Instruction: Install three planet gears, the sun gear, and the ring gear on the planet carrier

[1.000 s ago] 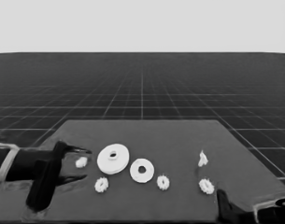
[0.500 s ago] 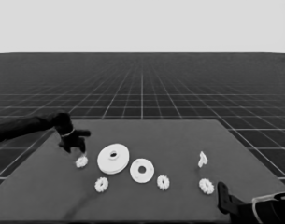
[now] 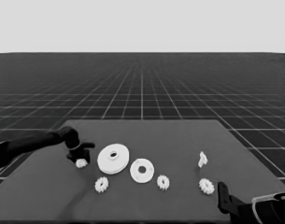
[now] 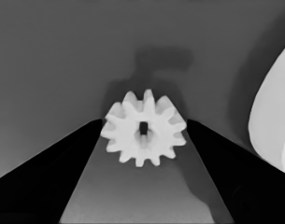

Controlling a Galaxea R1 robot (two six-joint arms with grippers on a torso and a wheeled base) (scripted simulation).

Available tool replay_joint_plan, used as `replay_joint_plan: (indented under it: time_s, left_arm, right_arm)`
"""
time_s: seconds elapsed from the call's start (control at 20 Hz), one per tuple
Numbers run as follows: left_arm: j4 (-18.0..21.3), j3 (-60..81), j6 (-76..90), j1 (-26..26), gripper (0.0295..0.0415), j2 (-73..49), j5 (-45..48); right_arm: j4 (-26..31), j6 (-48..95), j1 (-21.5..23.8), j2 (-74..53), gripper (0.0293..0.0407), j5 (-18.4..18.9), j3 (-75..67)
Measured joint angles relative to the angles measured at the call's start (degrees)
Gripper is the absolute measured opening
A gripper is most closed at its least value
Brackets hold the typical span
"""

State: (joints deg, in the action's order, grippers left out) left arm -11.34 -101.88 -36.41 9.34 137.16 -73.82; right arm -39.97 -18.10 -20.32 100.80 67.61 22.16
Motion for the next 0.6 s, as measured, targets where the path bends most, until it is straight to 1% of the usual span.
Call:
replay_joint_plan:
  time_s: [0.1, 0.2, 0.25, 0.6]
  left_arm:
    - [0.0, -0.1, 0.1, 0.1, 0.0385, 0.1, 0.1]
    - [0.0, -0.2, 0.1, 0.1, 0.0314, 0.1, 0.1]
    - [0.0, -0.2, 0.1, 0.1, 0.0312, 0.1, 0.1]
    - [-0.1, -0.2, 0.1, 0.1, 0.0312, 0.1, 0.1]
  right_arm:
    - [0.0, 0.0, 0.0, 0.0, 0.0385, 0.0, 0.0]
    - [0.0, 0.0, 0.0, 0.0, 0.0385, 0.0, 0.0]
    - [0.0, 0.0, 0.0, 0.0, 0.0385, 0.0, 0.0]
    - [0.0, 0.0, 0.0, 0.0, 0.0385, 0.0, 0.0]
